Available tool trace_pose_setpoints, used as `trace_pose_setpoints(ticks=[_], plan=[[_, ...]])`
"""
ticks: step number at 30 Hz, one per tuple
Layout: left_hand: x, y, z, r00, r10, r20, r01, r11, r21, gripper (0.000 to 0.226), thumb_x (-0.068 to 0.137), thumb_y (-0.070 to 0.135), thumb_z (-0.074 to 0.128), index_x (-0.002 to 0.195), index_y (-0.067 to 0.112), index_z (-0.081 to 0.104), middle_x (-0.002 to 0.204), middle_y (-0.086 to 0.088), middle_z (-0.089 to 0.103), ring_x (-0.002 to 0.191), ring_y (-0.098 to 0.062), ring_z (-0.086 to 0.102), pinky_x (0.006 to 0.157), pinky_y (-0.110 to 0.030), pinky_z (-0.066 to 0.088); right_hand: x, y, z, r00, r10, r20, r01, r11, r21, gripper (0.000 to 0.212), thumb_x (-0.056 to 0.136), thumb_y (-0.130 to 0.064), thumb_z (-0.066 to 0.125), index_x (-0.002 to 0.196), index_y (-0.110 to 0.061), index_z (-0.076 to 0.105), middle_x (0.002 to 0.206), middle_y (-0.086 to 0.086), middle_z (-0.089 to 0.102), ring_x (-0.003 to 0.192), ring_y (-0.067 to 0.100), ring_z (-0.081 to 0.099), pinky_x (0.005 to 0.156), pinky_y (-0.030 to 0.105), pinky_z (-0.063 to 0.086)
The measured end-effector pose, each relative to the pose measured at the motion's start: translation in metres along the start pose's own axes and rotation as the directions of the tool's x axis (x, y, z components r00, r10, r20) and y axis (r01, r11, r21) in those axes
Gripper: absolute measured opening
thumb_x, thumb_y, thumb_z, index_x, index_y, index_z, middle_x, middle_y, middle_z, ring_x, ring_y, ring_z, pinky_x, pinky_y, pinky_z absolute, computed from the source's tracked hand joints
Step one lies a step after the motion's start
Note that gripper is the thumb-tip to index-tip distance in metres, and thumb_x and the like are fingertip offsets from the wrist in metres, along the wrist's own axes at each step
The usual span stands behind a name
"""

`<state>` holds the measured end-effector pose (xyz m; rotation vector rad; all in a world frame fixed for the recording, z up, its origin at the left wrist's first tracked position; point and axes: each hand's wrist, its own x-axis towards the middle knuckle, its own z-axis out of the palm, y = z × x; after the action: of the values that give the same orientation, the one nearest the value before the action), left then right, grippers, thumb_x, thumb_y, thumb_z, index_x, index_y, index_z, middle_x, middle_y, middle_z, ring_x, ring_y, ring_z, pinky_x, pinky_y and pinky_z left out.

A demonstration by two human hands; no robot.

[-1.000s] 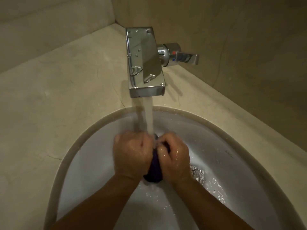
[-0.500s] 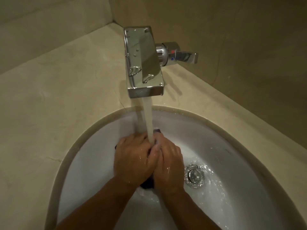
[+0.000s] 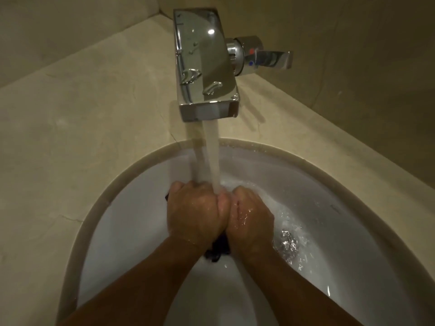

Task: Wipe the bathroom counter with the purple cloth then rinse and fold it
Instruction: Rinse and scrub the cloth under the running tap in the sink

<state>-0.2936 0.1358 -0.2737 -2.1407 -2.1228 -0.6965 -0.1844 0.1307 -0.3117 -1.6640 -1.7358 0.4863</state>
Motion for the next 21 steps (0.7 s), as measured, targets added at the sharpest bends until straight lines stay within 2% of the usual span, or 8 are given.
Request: trace_pose_setpoints(ticks=[3,6,8,10,12,14,18,21], plan=[[-0.003,-0.002,0.004,1.000,-0.024,-0.002,0.024,1.000,-0.006,0.045,0.090,0.033,0.040,0.049,0.020,0.054,0.046,0.003,0.049,0.045,-0.021,0.046,0.063,-0.036,0.041,0.001,-0.001,0.000,1.000,-0.007,-0.008,0.008,0.998,0.069,0.030,0.097,-0.042,0.035,0.072,-0.027,0.039,0.068,-0.010,0.046,0.063,0.015,0.045,0.051,0.034,0.039],[-0.003,-0.003,0.001,0.997,-0.057,0.060,0.058,0.998,-0.027,0.043,0.089,0.037,0.039,0.051,0.023,0.054,0.048,0.006,0.049,0.048,-0.019,0.049,0.066,-0.036,0.040,0.002,-0.001,-0.005,1.000,-0.016,0.026,0.015,0.998,0.060,0.026,0.097,-0.036,0.041,0.074,-0.023,0.047,0.071,-0.009,0.049,0.066,0.015,0.046,0.055,0.034,0.041],[0.000,0.001,-0.007,0.994,-0.077,0.083,0.084,0.993,-0.078,0.039,0.090,0.038,0.039,0.052,0.031,0.043,0.049,0.014,0.040,0.049,-0.015,0.047,0.068,-0.033,0.034,0.002,-0.004,-0.008,0.996,-0.001,0.086,-0.006,0.996,0.084,0.025,0.097,-0.038,0.041,0.077,-0.024,0.048,0.074,-0.010,0.051,0.070,0.013,0.047,0.060,0.031,0.039],[0.003,0.001,-0.020,0.996,-0.087,0.011,0.088,0.986,-0.144,0.035,0.090,0.037,0.043,0.055,0.033,0.038,0.052,0.015,0.039,0.053,-0.014,0.045,0.069,-0.033,0.031,0.001,-0.014,-0.017,0.997,-0.050,0.052,0.040,0.983,0.177,0.022,0.099,-0.034,0.041,0.087,-0.024,0.056,0.084,-0.012,0.055,0.078,0.008,0.049,0.069,0.021,0.039],[0.007,-0.006,-0.033,0.995,-0.057,-0.079,0.041,0.980,-0.193,0.029,0.089,0.034,0.048,0.062,0.026,0.054,0.063,0.009,0.054,0.064,-0.017,0.051,0.071,-0.037,0.035,0.001,-0.026,-0.026,0.992,-0.115,-0.049,0.124,0.952,0.280,0.023,0.099,-0.027,0.042,0.100,-0.018,0.063,0.098,-0.007,0.059,0.090,0.003,0.052,0.081,0.010,0.037],[0.006,-0.015,-0.040,0.992,-0.016,-0.122,-0.009,0.978,-0.208,0.023,0.087,0.033,0.054,0.073,0.018,0.064,0.077,0.003,0.062,0.075,-0.019,0.055,0.076,-0.039,0.039,0.000,-0.032,-0.030,0.986,-0.129,-0.104,0.158,0.920,0.358,0.023,0.097,-0.023,0.045,0.100,-0.012,0.064,0.104,-0.001,0.061,0.098,0.002,0.055,0.085,0.011,0.039],[-0.014,-0.015,-0.026,0.999,0.002,-0.048,-0.013,0.972,-0.234,0.020,0.088,0.033,0.055,0.075,0.018,0.060,0.073,0.005,0.055,0.068,-0.016,0.050,0.074,-0.036,0.042,-0.006,-0.037,-0.018,0.992,0.092,-0.089,-0.041,0.888,0.458,0.016,0.093,-0.033,0.046,0.091,-0.026,0.060,0.095,-0.010,0.058,0.088,0.007,0.059,0.076,0.017,0.043],[-0.027,-0.013,-0.009,0.998,-0.029,-0.057,0.017,0.978,-0.210,0.025,0.095,0.032,0.050,0.093,0.016,0.069,0.080,0.001,0.063,0.069,-0.016,0.057,0.070,-0.033,0.045,-0.010,-0.032,0.001,0.982,0.135,-0.133,-0.077,0.926,0.369,0.024,0.095,-0.034,0.042,0.107,-0.028,0.062,0.104,-0.015,0.055,0.095,0.009,0.058,0.079,0.030,0.050]])
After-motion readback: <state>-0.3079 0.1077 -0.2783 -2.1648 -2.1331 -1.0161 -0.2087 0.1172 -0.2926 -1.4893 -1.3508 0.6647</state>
